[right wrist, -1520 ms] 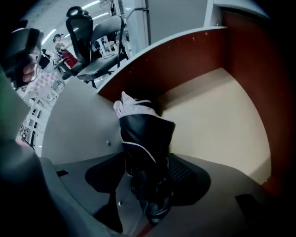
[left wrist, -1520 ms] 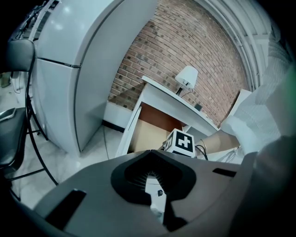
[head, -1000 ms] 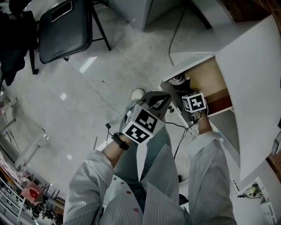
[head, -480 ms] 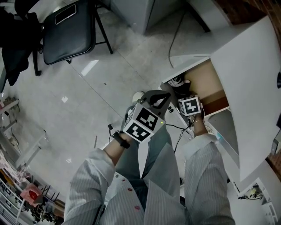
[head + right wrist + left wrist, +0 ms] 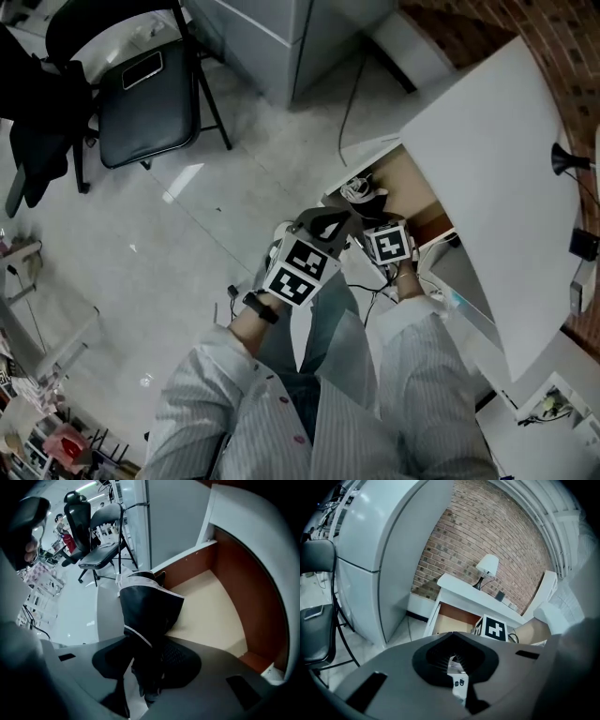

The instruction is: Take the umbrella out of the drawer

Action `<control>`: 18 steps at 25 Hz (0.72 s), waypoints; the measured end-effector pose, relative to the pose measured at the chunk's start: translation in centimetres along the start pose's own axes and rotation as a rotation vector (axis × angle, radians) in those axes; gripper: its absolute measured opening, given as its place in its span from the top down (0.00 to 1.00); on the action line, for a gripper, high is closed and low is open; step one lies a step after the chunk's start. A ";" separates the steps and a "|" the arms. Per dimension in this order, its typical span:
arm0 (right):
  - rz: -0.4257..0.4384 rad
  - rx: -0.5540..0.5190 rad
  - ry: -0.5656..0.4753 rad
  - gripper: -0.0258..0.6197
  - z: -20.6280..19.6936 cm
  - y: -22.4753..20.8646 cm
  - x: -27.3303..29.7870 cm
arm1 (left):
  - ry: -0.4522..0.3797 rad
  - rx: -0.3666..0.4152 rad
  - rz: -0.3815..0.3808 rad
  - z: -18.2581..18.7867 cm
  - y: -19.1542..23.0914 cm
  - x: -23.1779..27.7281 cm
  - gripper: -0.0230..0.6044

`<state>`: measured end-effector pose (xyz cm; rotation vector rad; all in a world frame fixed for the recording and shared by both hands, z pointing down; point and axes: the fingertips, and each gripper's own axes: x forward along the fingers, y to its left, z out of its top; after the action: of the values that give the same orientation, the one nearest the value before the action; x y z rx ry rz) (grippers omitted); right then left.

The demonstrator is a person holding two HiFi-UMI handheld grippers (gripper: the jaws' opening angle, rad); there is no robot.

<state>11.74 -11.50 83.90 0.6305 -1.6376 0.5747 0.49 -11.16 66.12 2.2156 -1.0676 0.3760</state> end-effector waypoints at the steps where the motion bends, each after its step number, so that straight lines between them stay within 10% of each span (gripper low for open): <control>1: -0.008 0.007 -0.019 0.67 0.3 -0.1 -0.9 | -0.004 0.001 0.000 0.5 -0.3 -0.3 0.95; 18: -0.034 0.102 -0.279 0.67 4.8 2.9 -14.8 | -0.071 0.115 -0.020 9.9 -5.4 -6.8 0.95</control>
<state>8.17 -11.37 68.45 0.8414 -1.8619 0.5671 0.24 -11.10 52.91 2.3556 -1.0843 0.3601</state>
